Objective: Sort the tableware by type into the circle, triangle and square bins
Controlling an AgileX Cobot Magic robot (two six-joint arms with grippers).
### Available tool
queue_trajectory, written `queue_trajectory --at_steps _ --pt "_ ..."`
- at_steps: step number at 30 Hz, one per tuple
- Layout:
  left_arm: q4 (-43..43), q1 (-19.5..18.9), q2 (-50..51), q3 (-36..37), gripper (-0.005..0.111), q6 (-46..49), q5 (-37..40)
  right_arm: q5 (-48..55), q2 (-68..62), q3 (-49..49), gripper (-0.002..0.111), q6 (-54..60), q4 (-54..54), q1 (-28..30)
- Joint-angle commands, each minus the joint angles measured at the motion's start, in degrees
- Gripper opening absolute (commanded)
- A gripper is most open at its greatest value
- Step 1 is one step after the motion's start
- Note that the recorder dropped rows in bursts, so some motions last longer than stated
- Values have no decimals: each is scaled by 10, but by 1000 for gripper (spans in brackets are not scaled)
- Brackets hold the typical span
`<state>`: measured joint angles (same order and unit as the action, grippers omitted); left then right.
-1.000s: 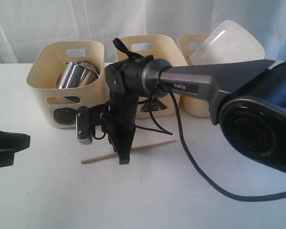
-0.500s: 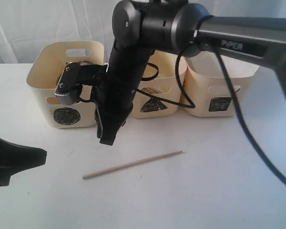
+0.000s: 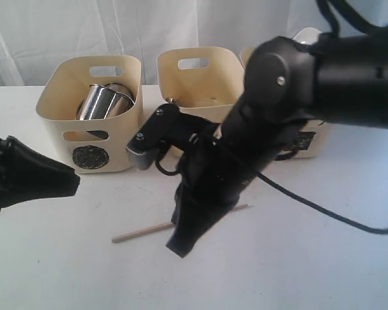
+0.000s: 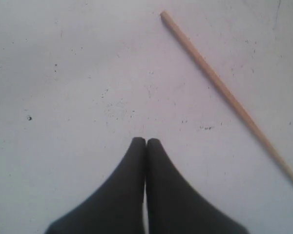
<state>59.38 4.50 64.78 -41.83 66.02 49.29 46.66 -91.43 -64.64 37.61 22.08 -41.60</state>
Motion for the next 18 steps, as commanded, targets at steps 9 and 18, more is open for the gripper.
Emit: queue_trajectory --at_steps 9,18 --pt "-99 86 212 -92 55 -18 -14 -49 169 184 0 -56 9 -1" --pt "-203 171 316 -169 55 -21 -65 -47 209 228 0 -58 9 -1"
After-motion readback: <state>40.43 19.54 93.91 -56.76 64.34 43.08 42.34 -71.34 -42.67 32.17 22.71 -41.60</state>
